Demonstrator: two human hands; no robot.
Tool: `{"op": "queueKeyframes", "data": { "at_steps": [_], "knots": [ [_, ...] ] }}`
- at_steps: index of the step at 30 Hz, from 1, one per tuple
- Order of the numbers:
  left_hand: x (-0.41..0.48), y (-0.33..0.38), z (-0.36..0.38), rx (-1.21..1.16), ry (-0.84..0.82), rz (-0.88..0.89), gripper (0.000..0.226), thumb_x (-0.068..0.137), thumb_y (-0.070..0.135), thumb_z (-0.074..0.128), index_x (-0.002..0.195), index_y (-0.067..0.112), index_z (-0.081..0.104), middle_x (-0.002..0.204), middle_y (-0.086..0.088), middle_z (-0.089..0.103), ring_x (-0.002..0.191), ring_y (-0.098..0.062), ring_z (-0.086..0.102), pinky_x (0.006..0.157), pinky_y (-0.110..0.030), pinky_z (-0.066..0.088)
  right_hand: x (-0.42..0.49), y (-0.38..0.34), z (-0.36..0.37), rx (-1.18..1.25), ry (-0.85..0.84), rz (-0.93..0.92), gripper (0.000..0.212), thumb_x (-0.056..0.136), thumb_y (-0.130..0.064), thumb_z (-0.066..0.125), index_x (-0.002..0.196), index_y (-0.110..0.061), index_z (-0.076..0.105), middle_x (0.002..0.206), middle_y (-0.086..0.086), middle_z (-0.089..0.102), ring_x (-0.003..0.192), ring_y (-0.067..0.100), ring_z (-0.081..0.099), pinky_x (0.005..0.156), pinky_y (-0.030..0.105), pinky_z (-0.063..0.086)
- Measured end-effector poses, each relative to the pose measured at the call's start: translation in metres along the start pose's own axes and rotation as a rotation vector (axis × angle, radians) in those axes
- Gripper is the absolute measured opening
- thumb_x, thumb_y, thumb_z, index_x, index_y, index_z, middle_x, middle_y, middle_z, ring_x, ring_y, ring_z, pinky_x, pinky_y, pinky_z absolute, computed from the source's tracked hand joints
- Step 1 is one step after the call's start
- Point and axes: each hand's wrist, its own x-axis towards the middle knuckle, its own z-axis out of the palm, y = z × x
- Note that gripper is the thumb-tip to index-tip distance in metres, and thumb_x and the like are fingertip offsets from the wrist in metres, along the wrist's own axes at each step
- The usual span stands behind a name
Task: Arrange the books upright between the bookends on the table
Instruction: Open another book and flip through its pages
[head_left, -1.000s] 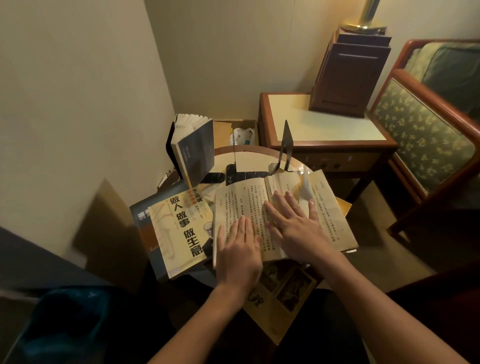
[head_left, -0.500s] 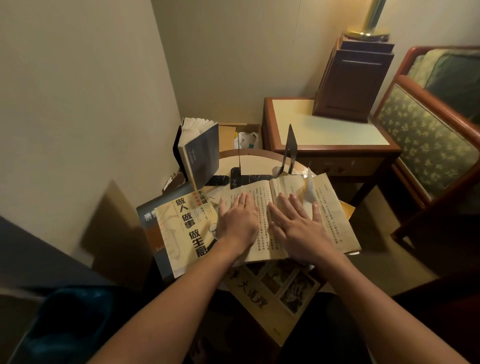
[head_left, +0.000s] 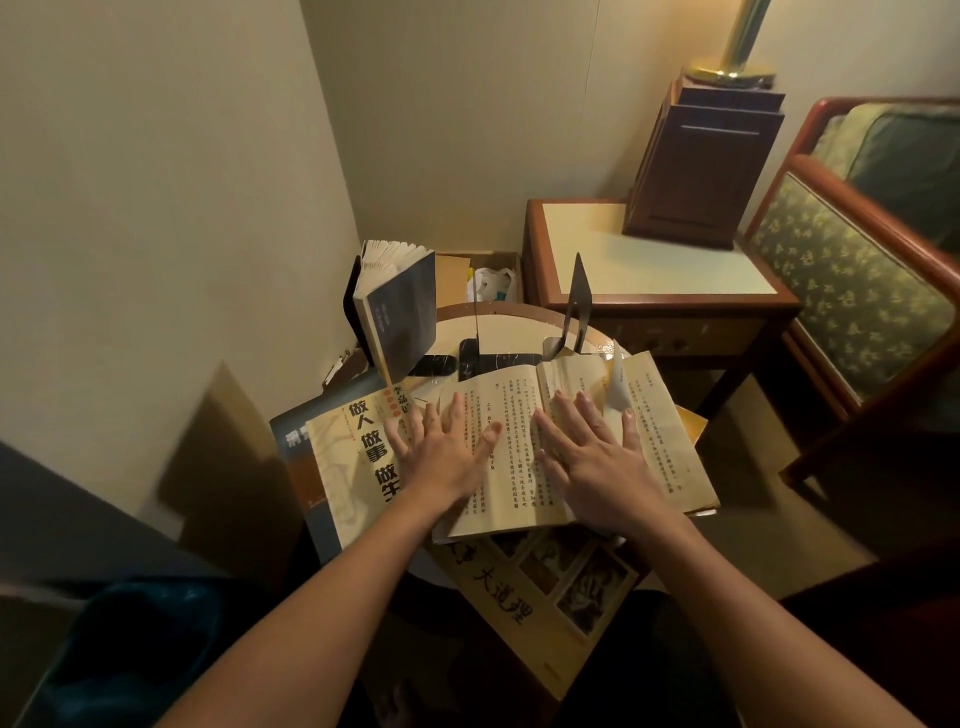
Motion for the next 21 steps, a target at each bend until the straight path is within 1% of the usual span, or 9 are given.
{"op": "queueKeyframes", "data": {
  "at_steps": [4, 6, 8, 9, 11, 13, 15, 17, 21],
  "knots": [
    [0.005, -0.007, -0.005, -0.039, 0.001, 0.01, 0.104, 0.077, 0.09, -0.003, 0.161, 0.029, -0.001, 0.162, -0.013, 0.03, 0.155, -0.033, 0.002, 0.112, -0.064, -0.022, 0.001, 0.001, 0.0, 0.002, -0.001, 0.002, 0.062, 0.1, -0.064, 0.01, 0.153, -0.045, -0.016, 0.16, -0.011, -0.03, 0.145, 0.018, -0.034, 0.116, 0.064, -0.015],
    [0.005, -0.009, -0.008, -0.095, 0.043, 0.012, 0.105, 0.076, 0.093, 0.008, 0.16, 0.03, 0.009, 0.158, -0.013, 0.036, 0.153, -0.032, 0.015, 0.115, -0.065, -0.015, 0.001, 0.001, 0.001, 0.007, 0.003, -0.002, 0.062, 0.1, -0.064, 0.01, 0.153, -0.046, -0.016, 0.16, -0.012, -0.03, 0.145, 0.017, -0.034, 0.116, 0.064, -0.016],
    [0.001, -0.011, -0.012, -0.215, 0.127, 0.014, 0.103, 0.075, 0.095, 0.029, 0.157, 0.033, 0.022, 0.149, -0.01, 0.046, 0.142, -0.031, 0.035, 0.118, -0.061, 0.004, 0.001, 0.001, 0.001, 0.018, 0.012, -0.002, 0.062, 0.1, -0.064, 0.01, 0.153, -0.046, -0.015, 0.16, -0.012, -0.029, 0.145, 0.017, -0.034, 0.116, 0.064, -0.017],
    [-0.003, -0.012, -0.016, -0.302, 0.174, 0.014, 0.101, 0.073, 0.092, 0.041, 0.155, 0.034, 0.028, 0.142, -0.009, 0.05, 0.133, -0.03, 0.044, 0.116, -0.055, 0.02, 0.0, 0.002, 0.002, 0.018, 0.017, -0.002, 0.062, 0.1, -0.064, 0.01, 0.153, -0.047, -0.016, 0.16, -0.013, -0.029, 0.145, 0.017, -0.034, 0.116, 0.064, -0.017],
    [-0.014, -0.012, -0.022, -0.504, 0.249, 0.026, 0.091, 0.074, 0.077, 0.066, 0.149, 0.035, 0.04, 0.133, -0.006, 0.051, 0.117, -0.022, 0.05, 0.097, -0.039, 0.042, 0.001, 0.001, 0.002, 0.011, 0.02, 0.002, 0.062, 0.1, -0.063, 0.011, 0.153, -0.047, -0.017, 0.16, -0.013, -0.03, 0.145, 0.017, -0.034, 0.116, 0.064, -0.017],
    [-0.027, -0.011, -0.024, -0.688, 0.257, 0.043, 0.07, 0.075, 0.057, 0.08, 0.136, 0.035, 0.053, 0.13, 0.0, 0.053, 0.112, -0.014, 0.052, 0.088, -0.033, 0.048, 0.001, 0.001, 0.003, 0.005, 0.018, 0.007, 0.061, 0.1, -0.063, 0.011, 0.153, -0.046, -0.016, 0.16, -0.012, -0.031, 0.145, 0.017, -0.034, 0.116, 0.064, -0.016],
    [-0.037, -0.01, -0.024, -0.919, 0.157, 0.02, 0.053, 0.074, 0.041, 0.087, 0.119, 0.035, 0.06, 0.13, 0.005, 0.059, 0.112, -0.015, 0.061, 0.086, -0.036, 0.057, 0.001, 0.001, 0.003, 0.01, 0.022, 0.005, 0.061, 0.1, -0.064, 0.011, 0.153, -0.047, -0.015, 0.16, -0.012, -0.03, 0.146, 0.017, -0.033, 0.117, 0.063, -0.015],
    [-0.043, -0.01, -0.023, -1.138, -0.005, -0.054, 0.047, 0.073, 0.025, 0.09, 0.112, 0.031, 0.063, 0.129, 0.003, 0.062, 0.107, -0.019, 0.068, 0.078, -0.037, 0.063, 0.001, 0.002, 0.003, 0.023, 0.036, -0.002, 0.061, 0.101, -0.064, 0.014, 0.154, -0.047, -0.01, 0.161, -0.013, -0.026, 0.146, 0.016, -0.032, 0.117, 0.063, -0.014],
    [-0.04, -0.007, -0.031, -1.112, 0.003, -0.06, 0.047, 0.068, 0.017, 0.092, 0.105, 0.031, 0.067, 0.123, 0.006, 0.064, 0.106, -0.022, 0.068, 0.08, -0.042, 0.063, -0.001, 0.005, -0.007, 0.12, 0.084, -0.018, 0.061, 0.102, -0.056, 0.03, 0.157, -0.043, 0.006, 0.165, -0.012, -0.014, 0.149, 0.015, -0.024, 0.119, 0.062, -0.009]
  ]
}}
